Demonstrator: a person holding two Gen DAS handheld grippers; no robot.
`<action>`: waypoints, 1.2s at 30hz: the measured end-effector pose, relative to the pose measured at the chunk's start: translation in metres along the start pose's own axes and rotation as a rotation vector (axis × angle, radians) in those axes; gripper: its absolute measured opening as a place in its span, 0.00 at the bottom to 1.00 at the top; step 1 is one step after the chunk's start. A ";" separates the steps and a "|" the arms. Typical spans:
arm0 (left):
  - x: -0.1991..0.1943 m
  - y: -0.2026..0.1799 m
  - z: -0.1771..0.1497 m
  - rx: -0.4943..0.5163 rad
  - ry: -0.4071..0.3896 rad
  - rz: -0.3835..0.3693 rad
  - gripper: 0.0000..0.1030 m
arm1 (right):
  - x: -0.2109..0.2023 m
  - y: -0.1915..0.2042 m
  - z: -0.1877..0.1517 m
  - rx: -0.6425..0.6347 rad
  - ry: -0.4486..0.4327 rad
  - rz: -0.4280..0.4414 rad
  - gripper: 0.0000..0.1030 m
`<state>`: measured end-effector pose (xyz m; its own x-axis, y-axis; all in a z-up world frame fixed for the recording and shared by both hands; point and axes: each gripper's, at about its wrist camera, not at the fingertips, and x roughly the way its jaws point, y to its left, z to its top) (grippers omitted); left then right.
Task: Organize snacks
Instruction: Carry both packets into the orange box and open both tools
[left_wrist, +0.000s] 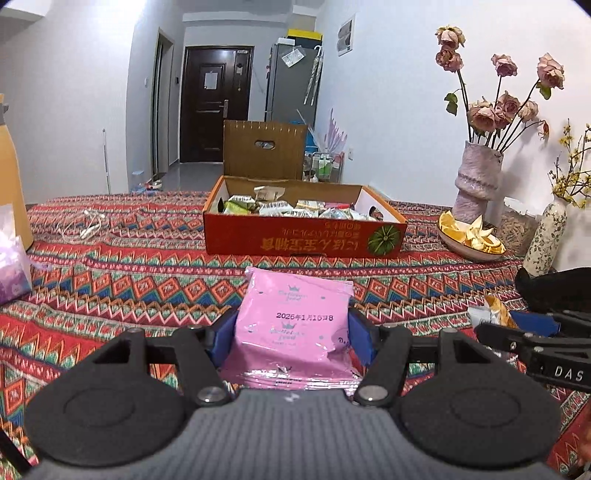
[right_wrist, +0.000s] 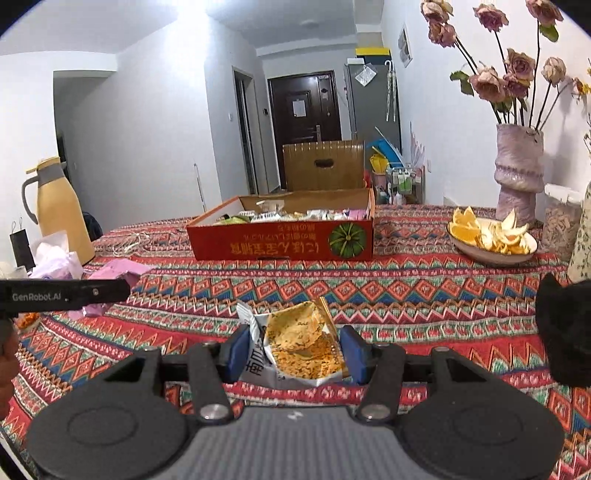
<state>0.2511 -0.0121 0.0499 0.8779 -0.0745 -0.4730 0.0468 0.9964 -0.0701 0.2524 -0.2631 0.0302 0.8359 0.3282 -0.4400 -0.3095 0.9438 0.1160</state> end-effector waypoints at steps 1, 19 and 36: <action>0.002 0.000 0.003 0.006 -0.007 0.000 0.61 | 0.001 0.001 0.003 -0.006 -0.006 0.000 0.51; 0.077 0.011 0.089 0.038 -0.071 -0.024 0.61 | 0.089 -0.011 0.098 -0.097 -0.073 0.029 0.51; 0.221 0.010 0.157 0.066 -0.047 -0.062 0.61 | 0.230 -0.044 0.175 -0.090 -0.057 0.039 0.51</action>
<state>0.5206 -0.0128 0.0822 0.8938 -0.1357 -0.4275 0.1315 0.9905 -0.0393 0.5371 -0.2226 0.0796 0.8462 0.3685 -0.3849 -0.3796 0.9238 0.0501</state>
